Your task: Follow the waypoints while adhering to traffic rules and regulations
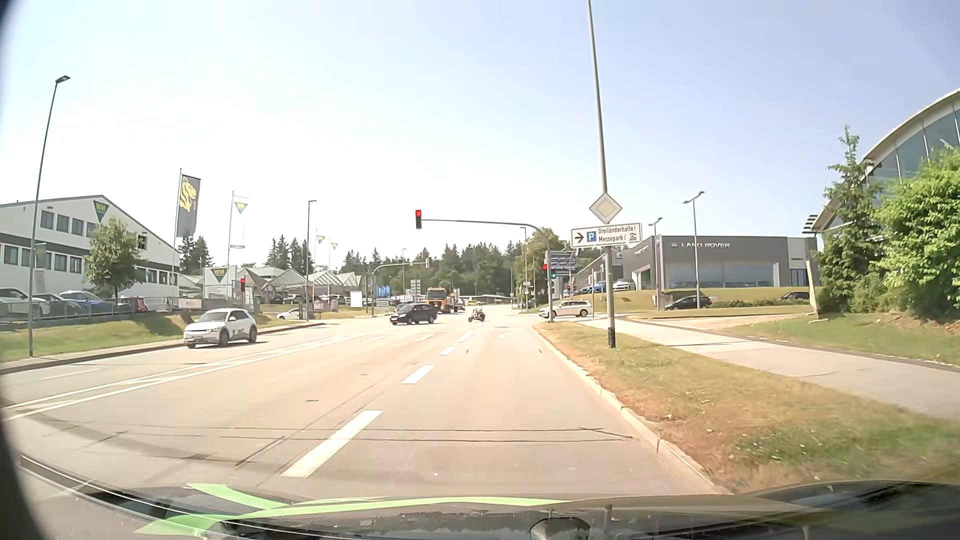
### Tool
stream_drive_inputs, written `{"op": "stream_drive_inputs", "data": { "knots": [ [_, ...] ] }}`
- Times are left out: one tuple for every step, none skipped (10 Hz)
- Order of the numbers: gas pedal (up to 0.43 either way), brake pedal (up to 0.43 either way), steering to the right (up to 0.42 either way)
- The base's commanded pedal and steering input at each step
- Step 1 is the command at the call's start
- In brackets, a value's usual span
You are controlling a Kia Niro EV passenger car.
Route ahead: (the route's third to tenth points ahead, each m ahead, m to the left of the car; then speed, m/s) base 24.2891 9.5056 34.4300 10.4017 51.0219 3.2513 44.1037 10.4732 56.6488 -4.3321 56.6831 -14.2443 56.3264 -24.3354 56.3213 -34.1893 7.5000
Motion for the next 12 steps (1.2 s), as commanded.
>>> {"op": "stream_drive_inputs", "data": {
  "knots": [
    [0.13,0.0,-0.007],
    [0.13,0.0,-0.007],
    [0.13,0.0,-0.008],
    [0.13,0.0,-0.008],
    [0.13,0.0,-0.008],
    [0.13,0.0,-0.01],
    [0.13,0.0,-0.016],
    [0.13,0.0,-0.021],
    [0.13,0.0,-0.023],
    [0.13,0.0,-0.021],
    [0.13,0.0,-0.018],
    [0.13,0.0,-0.018]
  ]
}}
